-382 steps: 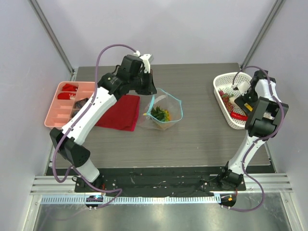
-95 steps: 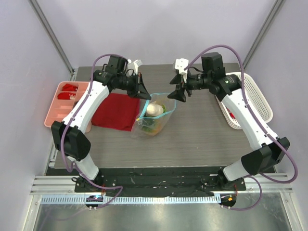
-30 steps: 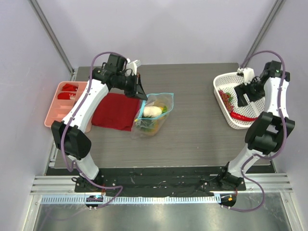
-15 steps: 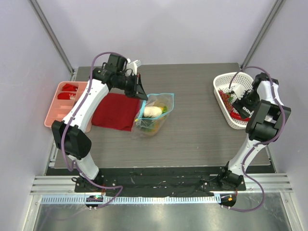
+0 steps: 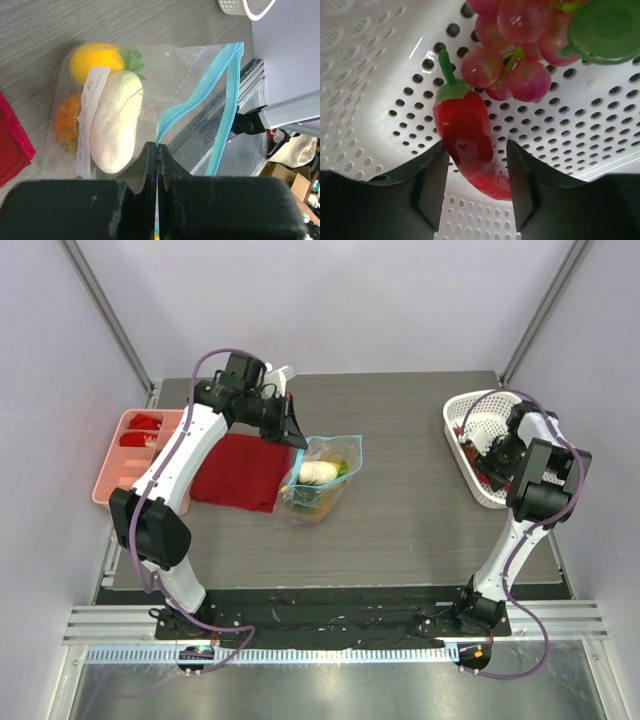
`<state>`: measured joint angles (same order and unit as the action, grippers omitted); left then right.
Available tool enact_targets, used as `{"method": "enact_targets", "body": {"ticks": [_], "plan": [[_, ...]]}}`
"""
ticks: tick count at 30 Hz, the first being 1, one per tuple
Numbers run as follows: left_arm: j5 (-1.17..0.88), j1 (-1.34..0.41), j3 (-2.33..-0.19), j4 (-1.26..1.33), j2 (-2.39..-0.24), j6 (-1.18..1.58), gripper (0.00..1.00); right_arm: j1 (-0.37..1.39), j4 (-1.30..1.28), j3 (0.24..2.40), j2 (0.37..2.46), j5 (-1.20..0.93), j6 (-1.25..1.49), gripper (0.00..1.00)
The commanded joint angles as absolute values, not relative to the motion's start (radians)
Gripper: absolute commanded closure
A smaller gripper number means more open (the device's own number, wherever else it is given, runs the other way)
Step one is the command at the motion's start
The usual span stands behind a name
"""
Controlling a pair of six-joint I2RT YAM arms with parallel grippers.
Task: Place the food in the zip-top bag and seal the zipper
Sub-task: Pick up the fake vegetable from the bin, then place the fake vegetable in the zipper food storage bag.
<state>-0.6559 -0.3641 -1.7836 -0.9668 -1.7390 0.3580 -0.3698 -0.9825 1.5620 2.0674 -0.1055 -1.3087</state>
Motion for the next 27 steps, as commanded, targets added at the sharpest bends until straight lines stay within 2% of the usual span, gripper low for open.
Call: {"method": "enact_targets", "body": {"ticks": [1, 2, 5, 12, 13, 15, 17, 20, 22, 23, 25, 26, 27], "plan": [[-0.670, -0.359, -1.793, -0.968, -1.735, 0.334, 0.98, -0.370, -0.979, 1.565, 2.045, -0.136, -1.315, 0.51], [-0.672, -0.359, -1.796, -0.968, -1.735, 0.334, 0.98, -0.371, -0.979, 1.565, 2.040, -0.140, -1.313, 0.61], [-0.670, -0.359, -1.802, -0.966, -1.738, 0.334, 0.98, -0.374, -0.996, 1.580, 2.020, -0.147, -1.307, 0.76], [-0.676, -0.359, -1.799, -0.966, -1.735, 0.337, 0.98, -0.411, -1.112, 1.817, 1.951, -0.308, -1.212, 0.91], [-0.676, -0.359, -1.798, -0.965, -1.735, 0.341, 0.98, -0.413, -1.117, 1.851, 1.941, -0.381, -1.131, 0.99], [-0.681, -0.359, -1.793, -0.962, -1.733, 0.348, 0.98, -0.419, -1.111, 1.948, 1.908, -0.466, -1.033, 0.99], [-0.680, -0.357, -1.789, -0.956, -1.735, 0.357, 0.98, -0.417, -1.063, 2.002, 1.875, -0.600, -0.803, 0.99], [-0.696, -0.348, -1.786, -0.948, -1.746, 0.379, 0.98, -0.405, -0.904, 2.028, 1.801, -0.748, -0.415, 0.99], [-0.712, -0.342, -1.787, -0.946, -1.749, 0.390, 0.99, -0.374, -0.706, 1.967, 1.743, -0.796, -0.237, 0.99], [-0.715, -0.339, -1.786, -0.937, -1.750, 0.397, 0.98, -0.358, -0.616, 1.880, 1.677, -0.807, -0.022, 0.99], [-0.721, -0.339, -1.783, -0.931, -1.752, 0.402, 0.99, -0.295, -0.335, 1.781, 1.599, -0.811, 0.172, 0.99], [-0.721, -0.337, -1.786, -0.925, -1.752, 0.405, 0.98, -0.267, -0.217, 1.659, 1.562, -0.810, 0.368, 0.99], [-0.721, -0.337, -1.786, -0.925, -1.755, 0.410, 0.98, -0.211, -0.013, 1.604, 1.483, -0.757, 0.462, 0.99]]}}
